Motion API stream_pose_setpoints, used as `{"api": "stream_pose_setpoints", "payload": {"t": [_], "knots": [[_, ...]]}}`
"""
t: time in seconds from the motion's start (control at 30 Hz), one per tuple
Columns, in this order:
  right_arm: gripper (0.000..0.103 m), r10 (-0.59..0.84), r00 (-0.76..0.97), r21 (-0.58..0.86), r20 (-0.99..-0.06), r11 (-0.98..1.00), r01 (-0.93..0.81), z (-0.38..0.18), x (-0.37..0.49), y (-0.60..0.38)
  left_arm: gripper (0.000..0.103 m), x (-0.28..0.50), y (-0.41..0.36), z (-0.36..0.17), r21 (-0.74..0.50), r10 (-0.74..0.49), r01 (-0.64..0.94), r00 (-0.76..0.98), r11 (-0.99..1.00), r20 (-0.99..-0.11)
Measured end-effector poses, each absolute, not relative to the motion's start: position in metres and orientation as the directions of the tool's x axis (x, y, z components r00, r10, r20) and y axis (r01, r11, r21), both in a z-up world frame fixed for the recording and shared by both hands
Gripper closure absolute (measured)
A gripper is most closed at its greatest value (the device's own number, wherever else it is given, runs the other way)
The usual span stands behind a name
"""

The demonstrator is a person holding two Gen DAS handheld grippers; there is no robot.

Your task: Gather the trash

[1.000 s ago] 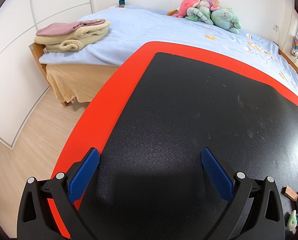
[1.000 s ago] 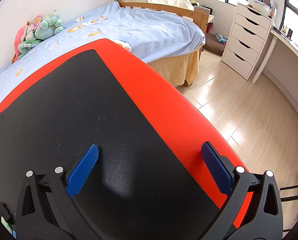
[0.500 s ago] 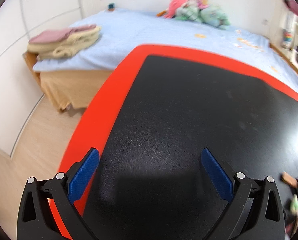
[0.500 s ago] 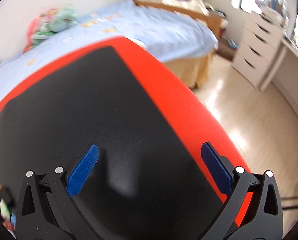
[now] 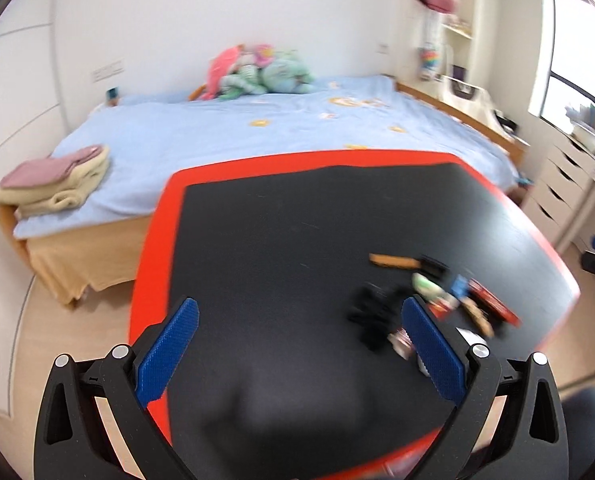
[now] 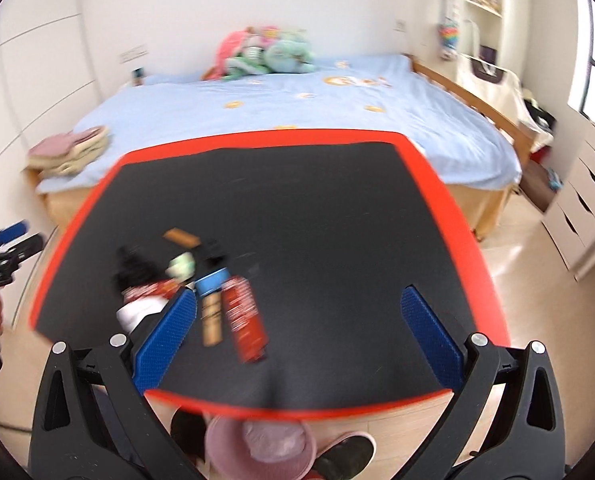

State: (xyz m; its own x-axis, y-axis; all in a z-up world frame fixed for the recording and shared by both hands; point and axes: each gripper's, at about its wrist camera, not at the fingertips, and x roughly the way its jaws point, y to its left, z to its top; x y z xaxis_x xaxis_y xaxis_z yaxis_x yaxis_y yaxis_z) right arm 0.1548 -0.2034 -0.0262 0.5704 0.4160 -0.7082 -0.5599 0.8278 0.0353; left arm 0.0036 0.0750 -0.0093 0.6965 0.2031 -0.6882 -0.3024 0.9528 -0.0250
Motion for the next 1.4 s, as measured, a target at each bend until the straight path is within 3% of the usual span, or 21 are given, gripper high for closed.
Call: {"api": "stream_pose_setpoints", "payload": {"t": [0.47,1.4], "knots": [[0.003,0.454,0.507,0.025,-0.733,0.763,-0.646,-0.031,0.099,-0.183,0.005,-0.018,0.030,-0.012,-0.084,0.049,-0.158,0.689,0.984,-0.723],[0.003,0.473,0.520,0.040,-0.712,0.766,-0.641,-0.027,0.102,-0.191,0.005,-0.017,0.010,-0.005,-0.064,0.037,-0.116,0.705,0.991,-0.709]]}}
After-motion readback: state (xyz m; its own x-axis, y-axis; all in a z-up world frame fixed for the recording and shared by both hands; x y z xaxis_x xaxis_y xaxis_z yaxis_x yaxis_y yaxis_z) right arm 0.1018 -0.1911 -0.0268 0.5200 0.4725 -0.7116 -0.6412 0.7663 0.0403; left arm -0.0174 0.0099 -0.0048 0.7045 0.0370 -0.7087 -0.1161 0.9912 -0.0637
